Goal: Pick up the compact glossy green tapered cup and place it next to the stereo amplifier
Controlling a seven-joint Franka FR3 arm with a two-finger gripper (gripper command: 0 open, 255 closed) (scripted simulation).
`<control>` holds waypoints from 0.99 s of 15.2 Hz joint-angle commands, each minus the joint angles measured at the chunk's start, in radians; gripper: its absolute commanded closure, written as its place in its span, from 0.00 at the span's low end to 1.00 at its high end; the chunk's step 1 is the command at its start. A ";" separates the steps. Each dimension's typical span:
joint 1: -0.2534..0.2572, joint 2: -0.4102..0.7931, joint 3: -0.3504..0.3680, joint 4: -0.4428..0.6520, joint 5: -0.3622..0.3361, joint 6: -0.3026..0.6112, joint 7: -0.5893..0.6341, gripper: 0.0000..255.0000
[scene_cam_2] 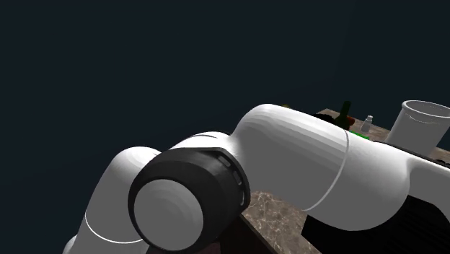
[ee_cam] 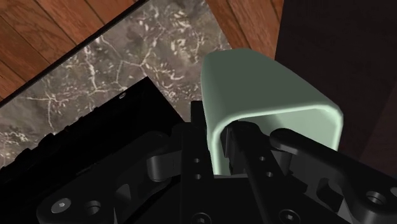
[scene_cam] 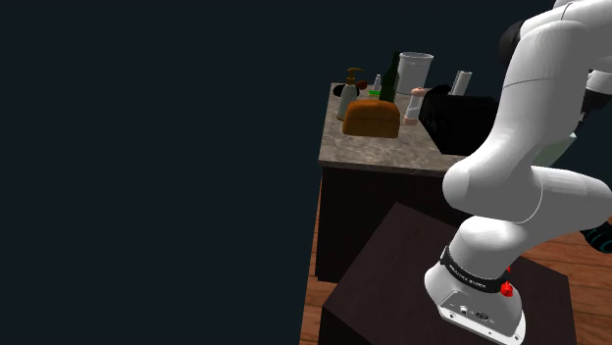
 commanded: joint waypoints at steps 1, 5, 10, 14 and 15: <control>-0.002 0.011 0.006 -0.016 0.010 0.023 -0.008 1.00; -0.003 0.024 0.013 -0.036 0.022 0.053 -0.018 1.00; -0.003 0.024 0.013 -0.036 0.022 0.053 -0.018 1.00; -0.003 0.024 0.013 -0.036 0.022 0.052 -0.017 0.00; -0.004 0.024 0.013 -0.036 0.022 0.052 -0.017 0.00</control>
